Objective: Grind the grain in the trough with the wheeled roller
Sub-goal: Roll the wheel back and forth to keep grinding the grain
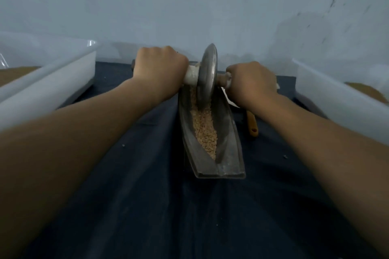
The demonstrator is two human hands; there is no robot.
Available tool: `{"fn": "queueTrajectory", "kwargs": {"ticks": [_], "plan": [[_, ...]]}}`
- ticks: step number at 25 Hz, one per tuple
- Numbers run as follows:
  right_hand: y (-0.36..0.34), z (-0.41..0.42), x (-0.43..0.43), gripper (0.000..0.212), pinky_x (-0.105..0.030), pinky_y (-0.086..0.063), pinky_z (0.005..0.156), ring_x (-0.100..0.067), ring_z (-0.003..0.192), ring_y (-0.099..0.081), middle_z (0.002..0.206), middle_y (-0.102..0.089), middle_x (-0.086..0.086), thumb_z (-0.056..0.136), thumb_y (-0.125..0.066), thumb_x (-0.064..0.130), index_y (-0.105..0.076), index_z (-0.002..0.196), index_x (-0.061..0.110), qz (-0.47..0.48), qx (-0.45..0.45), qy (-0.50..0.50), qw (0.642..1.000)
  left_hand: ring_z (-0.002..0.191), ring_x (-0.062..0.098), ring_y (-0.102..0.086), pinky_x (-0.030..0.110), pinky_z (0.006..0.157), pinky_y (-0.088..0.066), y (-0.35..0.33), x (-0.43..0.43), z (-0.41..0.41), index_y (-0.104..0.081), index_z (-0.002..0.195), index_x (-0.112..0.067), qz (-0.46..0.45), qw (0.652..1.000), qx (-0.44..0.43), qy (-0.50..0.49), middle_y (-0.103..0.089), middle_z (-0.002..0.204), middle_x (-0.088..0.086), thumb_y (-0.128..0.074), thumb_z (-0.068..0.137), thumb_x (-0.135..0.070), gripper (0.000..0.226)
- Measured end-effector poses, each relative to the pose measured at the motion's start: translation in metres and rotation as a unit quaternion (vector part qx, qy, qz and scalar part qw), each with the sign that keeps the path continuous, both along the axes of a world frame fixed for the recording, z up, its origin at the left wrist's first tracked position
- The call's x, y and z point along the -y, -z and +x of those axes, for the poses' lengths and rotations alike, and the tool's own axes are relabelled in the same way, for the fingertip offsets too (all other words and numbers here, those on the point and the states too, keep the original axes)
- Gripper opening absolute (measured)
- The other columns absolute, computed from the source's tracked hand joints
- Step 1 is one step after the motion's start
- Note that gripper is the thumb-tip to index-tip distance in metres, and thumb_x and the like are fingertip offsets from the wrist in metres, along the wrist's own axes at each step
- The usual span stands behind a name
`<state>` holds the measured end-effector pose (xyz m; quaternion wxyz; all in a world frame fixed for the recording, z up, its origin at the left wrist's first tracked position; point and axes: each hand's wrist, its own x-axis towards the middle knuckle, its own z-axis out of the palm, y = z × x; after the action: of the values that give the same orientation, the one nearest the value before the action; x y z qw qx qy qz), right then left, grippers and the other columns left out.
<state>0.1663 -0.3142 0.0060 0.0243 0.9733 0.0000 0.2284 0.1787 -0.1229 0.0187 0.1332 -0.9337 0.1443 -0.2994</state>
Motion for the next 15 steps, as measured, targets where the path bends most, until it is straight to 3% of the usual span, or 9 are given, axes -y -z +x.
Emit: {"fn": "queueTrajectory", "kwargs": {"ticks": [3, 5, 7, 8, 10, 12, 13, 15], "plan": [[0.004, -0.036, 0.01, 0.019, -0.03, -0.038, 0.053, -0.022, 0.06, -0.05, 0.064, -0.049, 0.003, 0.083, -0.061, 0.027, -0.048, 0.07, 0.024, -0.023, 0.011, -0.024, 0.999, 0.065, 0.032, -0.059, 0.029, 0.051, -0.03, 0.008, -0.014, -0.031, -0.055, 0.083, -0.018, 0.034, 0.999, 0.028, 0.027, -0.049, 0.069, 0.004, -0.059, 0.084, -0.012, 0.008], [0.002, -0.069, 0.017, 0.027, -0.021, -0.028, 0.045, -0.015, 0.043, -0.038, 0.05, -0.039, 0.008, 0.064, -0.065, 0.027, -0.039, 0.059, 0.027, -0.08, 0.071, -0.076, 0.991, 0.042, 0.022, -0.031, 0.023, 0.046, -0.014, 0.017, -0.029, -0.059, -0.038, 0.071, -0.02, 0.031, 0.997, 0.048, 0.061, -0.024, 0.055, -0.001, -0.066, 0.073, -0.013, 0.029], [0.001, -0.086, 0.02, 0.032, -0.013, -0.022, 0.045, -0.006, 0.036, -0.025, 0.043, -0.028, 0.014, 0.045, -0.065, 0.027, -0.034, 0.053, 0.03, -0.091, 0.094, -0.11, 0.985, 0.042, 0.012, -0.004, 0.018, 0.05, -0.008, 0.017, -0.039, -0.07, -0.03, 0.066, -0.02, 0.013, 0.992, 0.076, 0.095, -0.009, 0.054, -0.004, -0.071, 0.06, -0.01, 0.042], [0.003, -0.083, 0.019, 0.034, -0.012, -0.021, 0.046, -0.005, 0.035, -0.023, 0.042, -0.027, 0.014, 0.042, -0.068, 0.026, -0.035, 0.052, 0.03, -0.095, 0.082, -0.098, 0.987, 0.042, 0.011, -0.004, 0.017, 0.051, -0.008, 0.018, -0.039, -0.065, -0.029, 0.065, -0.02, 0.01, 0.992, 0.079, 0.098, -0.008, 0.053, -0.005, -0.071, 0.058, -0.009, 0.043], [0.007, -0.055, 0.013, 0.033, -0.017, -0.023, 0.047, -0.01, 0.041, -0.03, 0.048, -0.036, 0.008, 0.059, -0.074, 0.024, -0.042, 0.058, 0.028, -0.107, 0.055, -0.039, 0.992, 0.038, 0.019, -0.027, 0.02, 0.049, -0.014, 0.022, -0.031, -0.046, -0.034, 0.065, -0.02, 0.011, 0.996, 0.06, 0.058, -0.016, 0.052, -0.002, -0.068, 0.065, -0.008, 0.036], [0.002, -0.014, 0.003, 0.016, -0.025, -0.028, 0.05, -0.02, 0.054, -0.042, 0.067, -0.051, 0.0, 0.081, -0.067, 0.023, -0.053, 0.073, 0.027, -0.065, 0.046, -0.001, 0.997, 0.057, 0.034, -0.056, 0.03, 0.051, -0.027, 0.022, -0.018, -0.014, -0.052, 0.076, -0.016, -0.006, 0.997, 0.061, 0.043, -0.045, 0.061, 0.007, -0.061, 0.079, -0.009, 0.012], [-0.003, 0.002, 0.0, 0.009, -0.028, -0.031, 0.054, -0.023, 0.062, -0.045, 0.076, -0.055, -0.002, 0.086, -0.063, 0.021, -0.059, 0.081, 0.026, -0.046, 0.035, 0.005, 0.998, 0.07, 0.038, -0.061, 0.034, 0.056, -0.032, 0.017, -0.012, 0.0, -0.057, 0.086, -0.014, -0.025, 0.998, 0.045, 0.03, -0.055, 0.073, 0.012, -0.058, 0.084, -0.01, 0.004], [-0.008, 0.015, -0.005, 0.005, -0.03, -0.034, 0.058, -0.026, 0.069, -0.048, 0.084, -0.056, -0.004, 0.089, -0.061, 0.018, -0.061, 0.086, 0.023, -0.041, 0.028, 0.011, 0.999, 0.081, 0.04, -0.063, 0.037, 0.061, -0.035, 0.009, -0.007, 0.012, -0.06, 0.097, -0.013, -0.041, 0.999, 0.008, 0.014, -0.061, 0.088, 0.016, -0.057, 0.088, -0.015, 0.01]]}}
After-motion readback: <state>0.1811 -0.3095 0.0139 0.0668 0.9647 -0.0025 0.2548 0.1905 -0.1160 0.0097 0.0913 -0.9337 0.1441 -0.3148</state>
